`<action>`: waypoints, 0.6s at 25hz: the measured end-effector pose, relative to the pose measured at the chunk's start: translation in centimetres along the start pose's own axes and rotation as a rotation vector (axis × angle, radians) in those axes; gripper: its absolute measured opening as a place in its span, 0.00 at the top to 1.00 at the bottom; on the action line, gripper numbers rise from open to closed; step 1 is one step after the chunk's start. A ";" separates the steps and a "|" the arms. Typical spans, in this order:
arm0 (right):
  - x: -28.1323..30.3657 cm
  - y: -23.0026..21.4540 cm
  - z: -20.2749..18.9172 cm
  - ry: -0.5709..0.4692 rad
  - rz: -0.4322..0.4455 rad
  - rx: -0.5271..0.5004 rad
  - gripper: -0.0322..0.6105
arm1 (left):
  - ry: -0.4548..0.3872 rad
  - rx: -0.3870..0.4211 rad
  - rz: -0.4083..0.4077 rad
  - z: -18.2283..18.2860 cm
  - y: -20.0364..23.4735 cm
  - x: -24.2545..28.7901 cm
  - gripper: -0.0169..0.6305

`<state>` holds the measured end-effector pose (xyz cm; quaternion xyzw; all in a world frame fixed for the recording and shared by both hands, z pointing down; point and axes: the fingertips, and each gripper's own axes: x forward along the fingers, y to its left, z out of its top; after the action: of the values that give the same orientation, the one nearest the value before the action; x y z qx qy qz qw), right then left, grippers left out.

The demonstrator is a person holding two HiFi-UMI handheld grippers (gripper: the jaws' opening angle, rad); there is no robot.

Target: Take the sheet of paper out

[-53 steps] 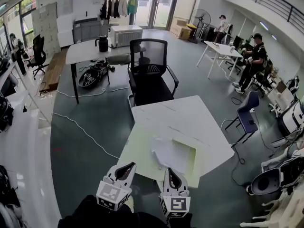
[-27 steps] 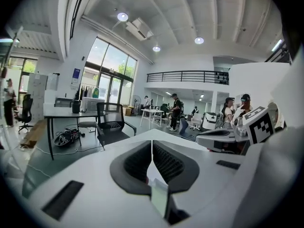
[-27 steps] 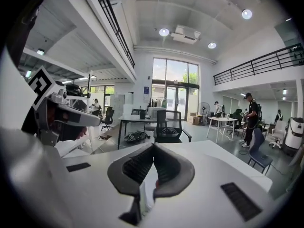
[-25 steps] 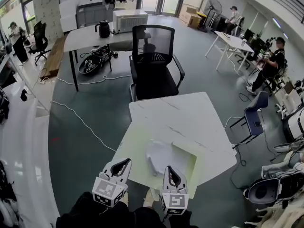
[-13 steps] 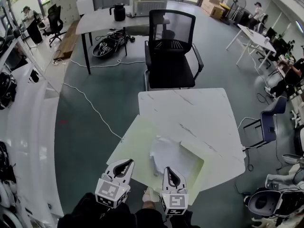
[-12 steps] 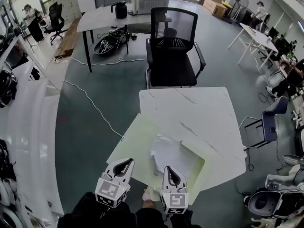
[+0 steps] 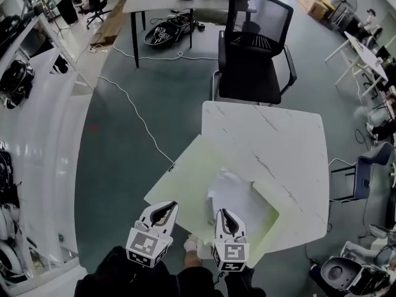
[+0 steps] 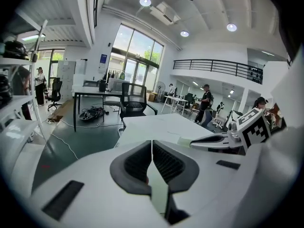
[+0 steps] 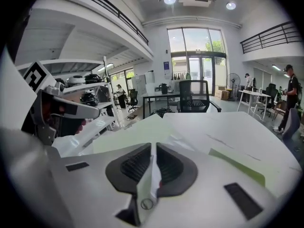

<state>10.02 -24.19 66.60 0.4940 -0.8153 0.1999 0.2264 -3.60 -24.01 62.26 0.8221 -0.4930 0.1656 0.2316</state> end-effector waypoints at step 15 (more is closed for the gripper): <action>6.4 0.2 -5.2 0.204 0.052 -0.030 0.50 | 0.021 -0.091 0.074 -3.8 3.8 0.0 0.93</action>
<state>8.07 -25.81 74.42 0.4462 -0.8035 0.2429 0.3104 -7.07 -23.50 66.28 0.7903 -0.5274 0.1601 0.2677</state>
